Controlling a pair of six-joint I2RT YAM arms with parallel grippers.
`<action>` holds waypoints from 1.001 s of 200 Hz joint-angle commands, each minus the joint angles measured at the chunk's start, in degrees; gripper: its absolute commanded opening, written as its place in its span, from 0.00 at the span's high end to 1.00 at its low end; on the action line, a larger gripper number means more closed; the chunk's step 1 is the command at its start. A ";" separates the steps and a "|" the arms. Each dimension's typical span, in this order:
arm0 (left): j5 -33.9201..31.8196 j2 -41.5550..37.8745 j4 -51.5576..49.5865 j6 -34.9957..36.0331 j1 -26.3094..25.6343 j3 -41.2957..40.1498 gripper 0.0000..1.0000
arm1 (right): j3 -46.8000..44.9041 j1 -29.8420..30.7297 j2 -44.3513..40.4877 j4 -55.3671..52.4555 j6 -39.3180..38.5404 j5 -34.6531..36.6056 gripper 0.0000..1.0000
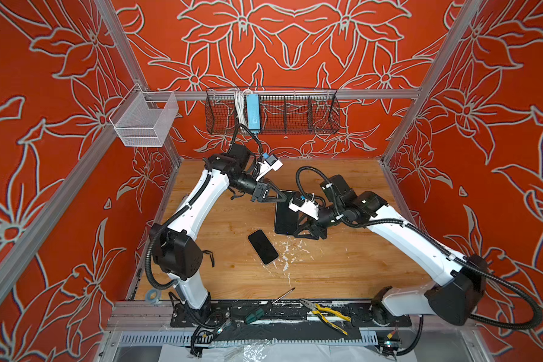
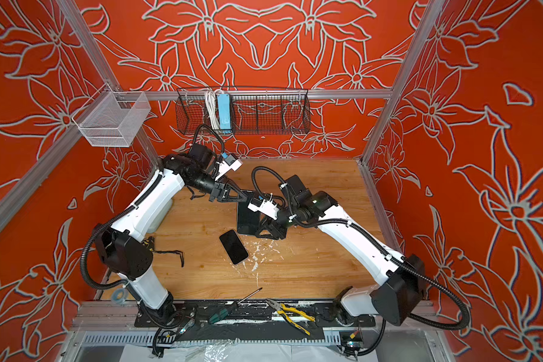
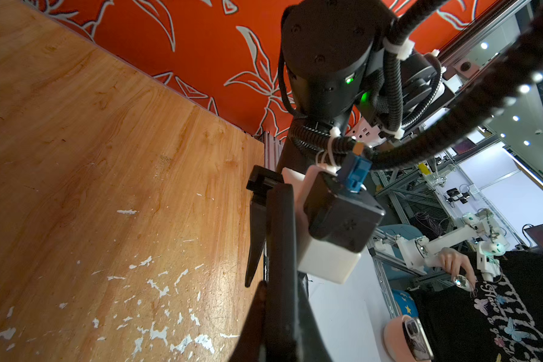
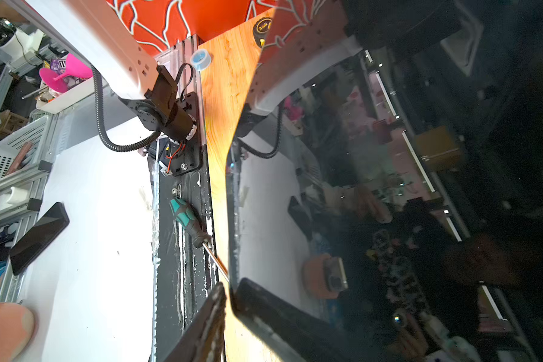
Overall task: Take the phone out of the phone case
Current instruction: Remove the phone case from the phone.
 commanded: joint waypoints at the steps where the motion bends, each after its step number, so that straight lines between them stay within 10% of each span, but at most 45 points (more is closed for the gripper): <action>1: 3.19 0.72 -4.64 4.14 -0.18 3.01 1.00 | 2.07 0.59 0.87 -0.97 -2.39 -0.96 0.59; 92: 3.32 4.01 -10.88 8.94 -0.18 7.54 1.00 | 1.79 2.31 0.96 1.86 -0.66 -1.22 0.81; 200: 2.88 6.31 -14.68 11.74 -0.19 10.94 1.00 | 1.39 4.76 1.58 2.01 -0.80 -0.66 0.78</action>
